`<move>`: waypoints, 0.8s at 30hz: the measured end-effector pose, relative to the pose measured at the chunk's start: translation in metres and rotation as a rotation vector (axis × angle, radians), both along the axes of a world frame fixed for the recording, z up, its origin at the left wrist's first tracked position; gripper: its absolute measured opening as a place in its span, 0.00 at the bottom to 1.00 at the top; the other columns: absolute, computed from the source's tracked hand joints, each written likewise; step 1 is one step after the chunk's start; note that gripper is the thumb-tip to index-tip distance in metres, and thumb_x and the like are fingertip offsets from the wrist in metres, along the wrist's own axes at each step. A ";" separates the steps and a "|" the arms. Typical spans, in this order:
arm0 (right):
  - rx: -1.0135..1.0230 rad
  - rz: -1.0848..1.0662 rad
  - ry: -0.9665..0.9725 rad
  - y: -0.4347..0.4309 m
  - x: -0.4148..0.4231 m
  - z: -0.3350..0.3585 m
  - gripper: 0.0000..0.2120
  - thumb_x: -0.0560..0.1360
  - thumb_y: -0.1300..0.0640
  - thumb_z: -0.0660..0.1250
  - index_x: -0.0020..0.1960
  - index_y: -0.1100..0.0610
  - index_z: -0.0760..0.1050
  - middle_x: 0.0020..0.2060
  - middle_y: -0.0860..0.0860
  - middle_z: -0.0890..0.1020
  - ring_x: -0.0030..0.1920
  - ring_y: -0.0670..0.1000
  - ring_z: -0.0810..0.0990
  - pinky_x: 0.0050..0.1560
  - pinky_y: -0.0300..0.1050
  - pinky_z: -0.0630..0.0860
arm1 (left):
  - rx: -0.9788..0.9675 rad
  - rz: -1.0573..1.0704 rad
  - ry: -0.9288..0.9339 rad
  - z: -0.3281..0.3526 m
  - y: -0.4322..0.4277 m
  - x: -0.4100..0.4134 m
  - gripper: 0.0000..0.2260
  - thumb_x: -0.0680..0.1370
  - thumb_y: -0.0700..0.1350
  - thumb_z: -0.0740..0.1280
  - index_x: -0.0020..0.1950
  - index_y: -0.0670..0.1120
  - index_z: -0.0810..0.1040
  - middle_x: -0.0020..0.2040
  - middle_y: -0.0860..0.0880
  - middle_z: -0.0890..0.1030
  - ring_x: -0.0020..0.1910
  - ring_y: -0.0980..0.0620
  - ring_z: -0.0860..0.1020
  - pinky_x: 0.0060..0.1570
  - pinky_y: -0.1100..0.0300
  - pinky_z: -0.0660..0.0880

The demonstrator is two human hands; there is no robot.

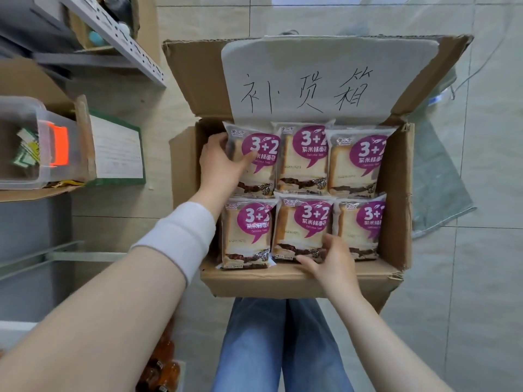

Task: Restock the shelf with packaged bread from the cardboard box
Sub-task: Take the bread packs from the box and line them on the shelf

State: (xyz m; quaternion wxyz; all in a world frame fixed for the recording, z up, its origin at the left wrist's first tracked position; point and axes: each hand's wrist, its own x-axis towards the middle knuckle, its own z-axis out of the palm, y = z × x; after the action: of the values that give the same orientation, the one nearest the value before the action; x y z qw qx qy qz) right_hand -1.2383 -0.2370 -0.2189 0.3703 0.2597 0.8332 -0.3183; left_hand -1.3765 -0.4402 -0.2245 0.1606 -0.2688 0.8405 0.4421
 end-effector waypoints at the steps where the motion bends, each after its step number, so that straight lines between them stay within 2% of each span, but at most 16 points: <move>1: 0.023 -0.015 -0.029 -0.002 -0.003 -0.005 0.36 0.65 0.50 0.76 0.67 0.60 0.65 0.62 0.55 0.75 0.64 0.54 0.72 0.64 0.50 0.71 | 0.014 0.006 -0.020 -0.002 -0.002 -0.001 0.28 0.70 0.50 0.73 0.66 0.44 0.67 0.64 0.45 0.74 0.63 0.47 0.72 0.60 0.55 0.71; 4: 0.085 -0.018 -0.063 -0.002 -0.013 -0.013 0.35 0.63 0.48 0.78 0.64 0.59 0.69 0.59 0.54 0.78 0.61 0.56 0.75 0.58 0.49 0.72 | 0.074 0.005 -0.079 -0.002 -0.008 -0.003 0.26 0.70 0.49 0.73 0.65 0.44 0.68 0.62 0.45 0.76 0.59 0.46 0.75 0.57 0.53 0.74; 7: 0.023 0.015 -0.099 0.001 -0.017 -0.010 0.25 0.63 0.47 0.77 0.57 0.55 0.77 0.54 0.52 0.82 0.56 0.53 0.78 0.55 0.46 0.74 | 0.172 -0.003 -0.078 0.003 -0.012 -0.001 0.22 0.70 0.48 0.73 0.60 0.48 0.70 0.60 0.48 0.77 0.58 0.48 0.76 0.53 0.54 0.76; 10: -0.047 -0.086 -0.046 0.010 -0.015 0.004 0.20 0.65 0.50 0.76 0.53 0.56 0.79 0.51 0.53 0.83 0.50 0.50 0.78 0.51 0.45 0.74 | 0.211 -0.027 -0.004 0.017 -0.012 0.008 0.23 0.68 0.47 0.75 0.59 0.49 0.69 0.60 0.51 0.77 0.57 0.53 0.76 0.47 0.64 0.76; 12: -0.064 -0.157 -0.007 0.019 -0.013 0.020 0.21 0.66 0.50 0.76 0.55 0.58 0.79 0.52 0.53 0.83 0.52 0.52 0.78 0.53 0.46 0.74 | 0.192 -0.021 0.084 0.035 -0.012 0.018 0.20 0.68 0.46 0.75 0.54 0.51 0.69 0.52 0.57 0.78 0.51 0.63 0.76 0.38 0.75 0.73; 13: -0.067 -0.180 0.016 0.025 -0.011 0.030 0.22 0.66 0.50 0.75 0.56 0.59 0.79 0.51 0.53 0.83 0.53 0.53 0.78 0.54 0.48 0.75 | 0.182 0.002 0.137 0.047 -0.012 0.022 0.19 0.67 0.44 0.76 0.50 0.52 0.69 0.48 0.60 0.77 0.46 0.68 0.76 0.35 0.78 0.72; 15: -0.077 -0.198 0.072 0.037 -0.008 0.054 0.17 0.67 0.51 0.75 0.52 0.58 0.80 0.49 0.53 0.84 0.52 0.54 0.79 0.54 0.51 0.76 | 0.180 0.090 0.221 0.077 -0.013 0.032 0.19 0.67 0.43 0.76 0.47 0.54 0.68 0.44 0.64 0.75 0.42 0.74 0.75 0.35 0.80 0.70; 18: -0.136 -0.201 0.161 0.053 -0.001 0.097 0.10 0.66 0.54 0.76 0.45 0.54 0.79 0.43 0.53 0.85 0.46 0.54 0.81 0.49 0.51 0.78 | 0.181 0.212 0.311 0.135 -0.020 0.054 0.19 0.67 0.44 0.76 0.51 0.50 0.70 0.46 0.62 0.76 0.44 0.71 0.75 0.38 0.78 0.72; 22: -0.284 -0.165 0.248 0.067 0.014 0.162 0.07 0.65 0.53 0.77 0.41 0.51 0.80 0.40 0.52 0.85 0.46 0.56 0.82 0.50 0.58 0.79 | 0.174 0.313 0.410 0.227 -0.025 0.111 0.20 0.67 0.44 0.76 0.57 0.46 0.75 0.50 0.54 0.80 0.49 0.63 0.77 0.45 0.73 0.76; 24: -0.370 -0.124 0.290 0.073 0.027 0.195 0.06 0.64 0.53 0.77 0.38 0.49 0.80 0.38 0.50 0.85 0.44 0.56 0.83 0.50 0.59 0.80 | 0.135 0.392 0.478 0.277 -0.026 0.155 0.19 0.67 0.44 0.76 0.56 0.46 0.75 0.49 0.54 0.80 0.48 0.63 0.77 0.45 0.72 0.75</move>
State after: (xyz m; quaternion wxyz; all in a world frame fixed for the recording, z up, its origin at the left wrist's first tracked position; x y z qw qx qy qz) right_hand -1.2109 -0.1643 -0.0235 0.2678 0.1899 0.7874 -0.5217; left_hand -1.2213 -0.4662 0.0522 -0.1123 -0.3028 0.7554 0.5702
